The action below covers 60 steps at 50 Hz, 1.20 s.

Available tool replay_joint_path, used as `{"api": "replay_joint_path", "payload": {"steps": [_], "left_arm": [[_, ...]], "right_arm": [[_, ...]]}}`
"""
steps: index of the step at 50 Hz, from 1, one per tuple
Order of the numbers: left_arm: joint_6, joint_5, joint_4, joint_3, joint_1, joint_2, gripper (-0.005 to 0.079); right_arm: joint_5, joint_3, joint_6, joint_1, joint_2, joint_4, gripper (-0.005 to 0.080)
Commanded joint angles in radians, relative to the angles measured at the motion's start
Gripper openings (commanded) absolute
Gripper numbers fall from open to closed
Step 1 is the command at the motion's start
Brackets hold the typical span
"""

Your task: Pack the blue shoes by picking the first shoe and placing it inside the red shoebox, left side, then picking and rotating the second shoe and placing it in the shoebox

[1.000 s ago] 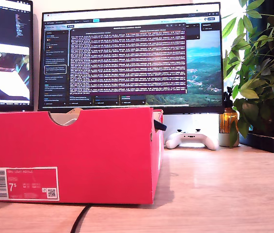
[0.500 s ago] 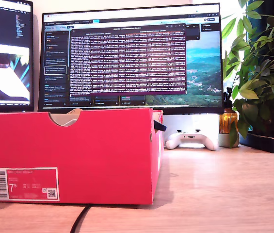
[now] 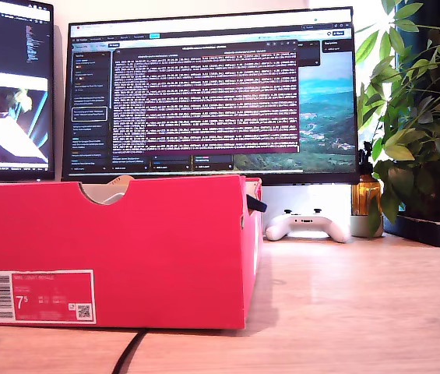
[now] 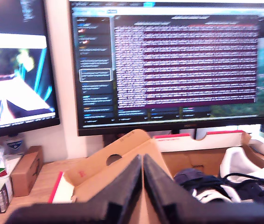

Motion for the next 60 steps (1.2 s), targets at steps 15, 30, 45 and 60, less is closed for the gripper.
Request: {"api": "replay_joint_path", "payload": {"steps": [15,30,45,60], "left_arm": [[-0.009,0.026,-0.009,-0.018,-0.007,-0.005,-0.0019],[0.001,-0.034,-0.155,-0.034,-0.006,-0.163,-0.0019],[0.002,-0.092,-0.386,-0.034,-0.006,-0.346,-0.0019],[-0.037,-0.098,-0.581,-0.034,-0.011,-0.347,-0.0019]], "right_arm": [[-0.059,-0.022,-0.014,-0.034,-0.008,0.016,-0.0013],[-0.121,-0.022,-0.001,-0.037,-0.008,0.013,-0.0013],[-0.121,-0.022,0.015,-0.037,-0.008,0.015,-0.0013],[-0.121,-0.022,0.016,-0.038,-0.008,0.016,-0.0013]]}}
